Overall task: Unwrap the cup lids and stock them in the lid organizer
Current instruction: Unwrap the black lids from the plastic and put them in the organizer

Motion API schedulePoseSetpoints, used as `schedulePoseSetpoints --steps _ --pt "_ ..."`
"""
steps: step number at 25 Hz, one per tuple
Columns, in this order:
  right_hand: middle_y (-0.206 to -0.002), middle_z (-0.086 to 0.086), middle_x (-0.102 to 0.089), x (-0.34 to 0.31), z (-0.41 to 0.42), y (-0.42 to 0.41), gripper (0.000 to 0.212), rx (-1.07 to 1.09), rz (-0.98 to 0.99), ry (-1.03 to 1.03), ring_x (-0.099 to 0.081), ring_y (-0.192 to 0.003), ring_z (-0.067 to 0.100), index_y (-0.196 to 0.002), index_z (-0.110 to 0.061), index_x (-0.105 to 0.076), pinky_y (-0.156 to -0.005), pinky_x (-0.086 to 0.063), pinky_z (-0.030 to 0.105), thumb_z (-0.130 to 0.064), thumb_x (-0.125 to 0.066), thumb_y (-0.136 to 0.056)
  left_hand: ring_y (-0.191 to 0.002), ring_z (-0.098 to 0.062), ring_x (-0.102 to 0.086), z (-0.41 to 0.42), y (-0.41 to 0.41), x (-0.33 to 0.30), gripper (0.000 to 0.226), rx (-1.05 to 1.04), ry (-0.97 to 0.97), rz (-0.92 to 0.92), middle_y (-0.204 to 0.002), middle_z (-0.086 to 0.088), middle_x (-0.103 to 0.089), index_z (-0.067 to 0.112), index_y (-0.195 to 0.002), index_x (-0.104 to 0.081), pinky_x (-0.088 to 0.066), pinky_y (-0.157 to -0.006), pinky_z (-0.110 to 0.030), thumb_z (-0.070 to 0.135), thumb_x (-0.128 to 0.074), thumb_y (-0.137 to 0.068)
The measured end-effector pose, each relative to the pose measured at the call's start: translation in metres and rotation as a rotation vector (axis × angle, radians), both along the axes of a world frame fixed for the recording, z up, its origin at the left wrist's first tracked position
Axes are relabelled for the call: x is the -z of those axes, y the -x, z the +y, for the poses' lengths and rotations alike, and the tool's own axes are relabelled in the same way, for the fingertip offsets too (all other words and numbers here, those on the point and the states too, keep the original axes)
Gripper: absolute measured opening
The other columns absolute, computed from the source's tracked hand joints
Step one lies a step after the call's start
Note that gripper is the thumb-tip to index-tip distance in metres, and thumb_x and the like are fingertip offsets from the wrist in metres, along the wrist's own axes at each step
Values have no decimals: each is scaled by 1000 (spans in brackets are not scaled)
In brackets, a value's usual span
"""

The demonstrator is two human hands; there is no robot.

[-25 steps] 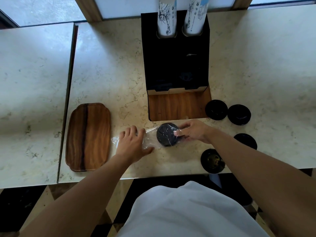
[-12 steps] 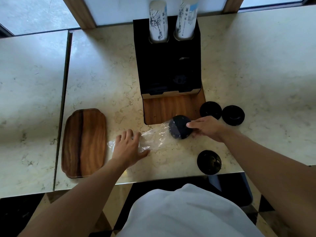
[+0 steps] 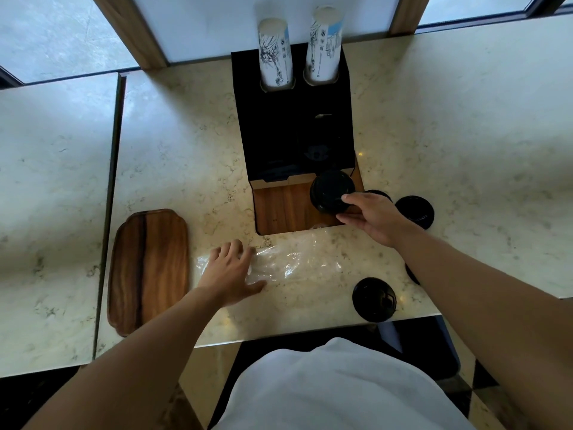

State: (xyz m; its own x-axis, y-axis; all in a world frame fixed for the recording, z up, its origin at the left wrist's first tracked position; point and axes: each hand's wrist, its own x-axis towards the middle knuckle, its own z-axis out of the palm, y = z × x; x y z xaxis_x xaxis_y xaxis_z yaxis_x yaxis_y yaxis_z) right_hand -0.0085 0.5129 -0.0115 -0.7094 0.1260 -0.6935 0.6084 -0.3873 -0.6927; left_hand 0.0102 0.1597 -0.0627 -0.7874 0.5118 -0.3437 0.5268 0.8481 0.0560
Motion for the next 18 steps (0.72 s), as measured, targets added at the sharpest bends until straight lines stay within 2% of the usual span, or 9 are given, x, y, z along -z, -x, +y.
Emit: schedulePoseSetpoints --steps 5,8,15,18 --pt "-118 18 -72 -10 -6 15 43 2 21 -51 -72 -109 29 -132 0 -60 -98 -58 42 -17 -72 -93 -122 -31 -45 10 10 -5 90 45 19 -48 -134 -10 -47 22 -142 -42 -34 -111 -47 84 -42 -77" --pt "-115 20 -73 -17 -6 31 42 42 19 -59 -73 -105 29 -128 1 -61 -96 -59 42 -18 -73 -92 -124 -31 -44 16 18 -7 89 54 18 -52 -136 -10 -46 22 -144 -40 -33 -113 -46 82 -48 -79" --pt "-119 20 -69 -18 -6 75 24 159 11 9 -71 -107 28 -110 0 -66 -88 -62 36 -12 -74 -91 -121 -32 -47 19 35 -6 89 102 29 -30 -133 -9 -49 18 -143 -44 -35 -111 -47 80 -53 -79" --pt "-126 17 -64 -16 -9 96 37 188 0 12 -70 -107 29 -120 0 -64 -86 -63 38 -12 -77 -88 -116 -31 -50 18 42 -3 87 109 17 -10 -128 -9 -52 19 -139 -47 -39 -107 -47 80 -52 -78"
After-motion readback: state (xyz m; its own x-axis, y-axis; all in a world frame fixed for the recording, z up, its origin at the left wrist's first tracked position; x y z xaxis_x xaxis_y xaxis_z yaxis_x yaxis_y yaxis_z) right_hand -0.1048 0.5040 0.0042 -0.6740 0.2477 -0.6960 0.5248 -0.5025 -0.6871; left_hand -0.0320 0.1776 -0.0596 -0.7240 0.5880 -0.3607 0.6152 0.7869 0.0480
